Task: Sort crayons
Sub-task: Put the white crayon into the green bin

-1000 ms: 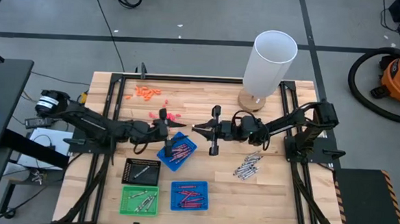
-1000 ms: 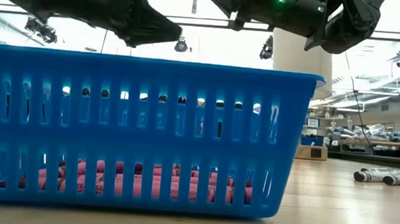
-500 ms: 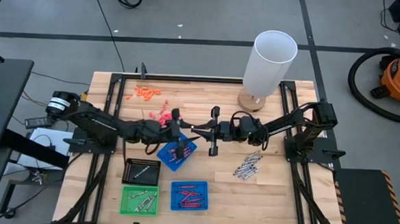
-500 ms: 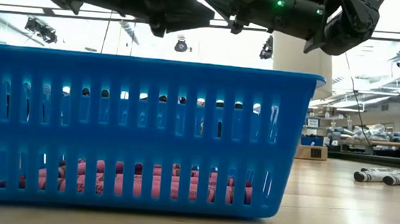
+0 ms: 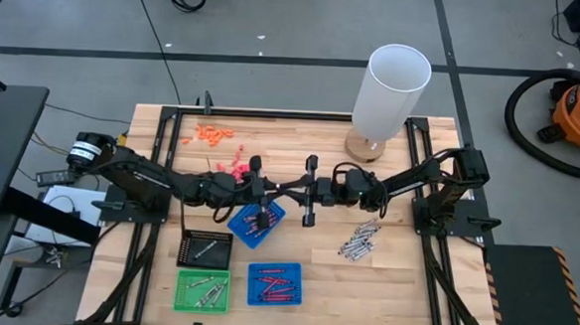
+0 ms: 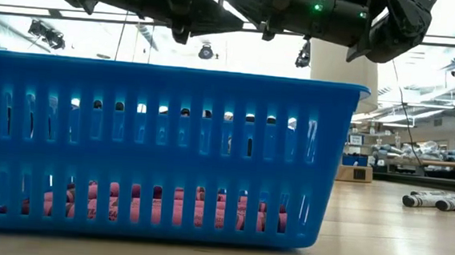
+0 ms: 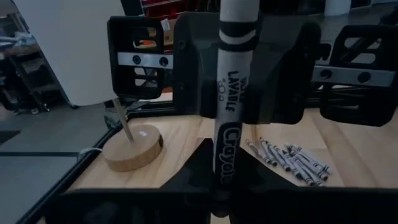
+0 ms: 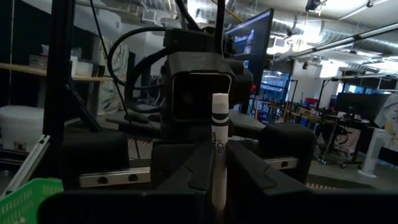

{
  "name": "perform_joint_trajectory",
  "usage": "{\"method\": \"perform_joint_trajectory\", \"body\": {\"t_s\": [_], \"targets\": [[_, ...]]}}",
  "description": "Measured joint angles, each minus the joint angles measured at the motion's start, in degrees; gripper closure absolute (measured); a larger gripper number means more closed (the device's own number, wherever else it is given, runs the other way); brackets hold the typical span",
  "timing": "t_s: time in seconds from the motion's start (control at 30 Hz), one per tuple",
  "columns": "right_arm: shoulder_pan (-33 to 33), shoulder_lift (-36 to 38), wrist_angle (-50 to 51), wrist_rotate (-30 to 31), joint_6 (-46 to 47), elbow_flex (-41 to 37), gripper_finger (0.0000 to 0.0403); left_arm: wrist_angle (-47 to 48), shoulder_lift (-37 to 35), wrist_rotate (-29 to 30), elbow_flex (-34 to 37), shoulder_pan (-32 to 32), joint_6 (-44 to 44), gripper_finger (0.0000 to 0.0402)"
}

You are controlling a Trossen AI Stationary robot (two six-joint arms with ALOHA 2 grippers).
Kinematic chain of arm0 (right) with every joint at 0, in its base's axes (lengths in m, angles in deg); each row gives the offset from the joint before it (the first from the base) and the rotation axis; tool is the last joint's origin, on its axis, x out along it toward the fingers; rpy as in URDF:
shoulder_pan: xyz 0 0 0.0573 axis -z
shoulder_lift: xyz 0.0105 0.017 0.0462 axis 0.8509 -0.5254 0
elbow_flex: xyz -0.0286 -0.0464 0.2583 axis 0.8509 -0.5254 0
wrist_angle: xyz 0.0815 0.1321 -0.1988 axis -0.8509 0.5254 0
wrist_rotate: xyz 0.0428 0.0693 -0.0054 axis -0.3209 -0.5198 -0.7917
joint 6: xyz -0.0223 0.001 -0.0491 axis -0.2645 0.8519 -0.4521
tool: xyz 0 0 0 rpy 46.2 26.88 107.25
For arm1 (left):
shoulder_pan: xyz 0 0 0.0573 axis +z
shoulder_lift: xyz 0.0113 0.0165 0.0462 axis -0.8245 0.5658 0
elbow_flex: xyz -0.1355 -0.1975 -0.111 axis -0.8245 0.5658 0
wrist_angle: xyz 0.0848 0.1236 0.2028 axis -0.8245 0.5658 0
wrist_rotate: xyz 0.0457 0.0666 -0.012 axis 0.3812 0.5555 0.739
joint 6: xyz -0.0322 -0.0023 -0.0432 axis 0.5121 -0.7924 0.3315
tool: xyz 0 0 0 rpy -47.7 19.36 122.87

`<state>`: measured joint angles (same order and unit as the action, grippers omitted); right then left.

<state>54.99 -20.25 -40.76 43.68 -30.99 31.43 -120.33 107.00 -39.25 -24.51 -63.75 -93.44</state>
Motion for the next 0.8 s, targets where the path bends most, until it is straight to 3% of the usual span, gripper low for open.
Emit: {"method": "perform_joint_trajectory", "body": {"t_s": [0.2,0.53,0.8], "targets": [[0.0,0.0,1.33,0.22,1.25,0.02,0.0325,1.62,-0.02,0.02,-0.02,-0.38,2.04,0.0378],[0.08,3.52,9.0,0.31,4.43,0.02,0.0228,6.65,-4.82,0.1,0.0,-1.57,2.27,0.0382],[0.27,9.54,21.72,0.62,4.98,0.02,0.0196,23.17,-10.05,-0.41,-0.02,-4.56,7.27,0.0381]]}}
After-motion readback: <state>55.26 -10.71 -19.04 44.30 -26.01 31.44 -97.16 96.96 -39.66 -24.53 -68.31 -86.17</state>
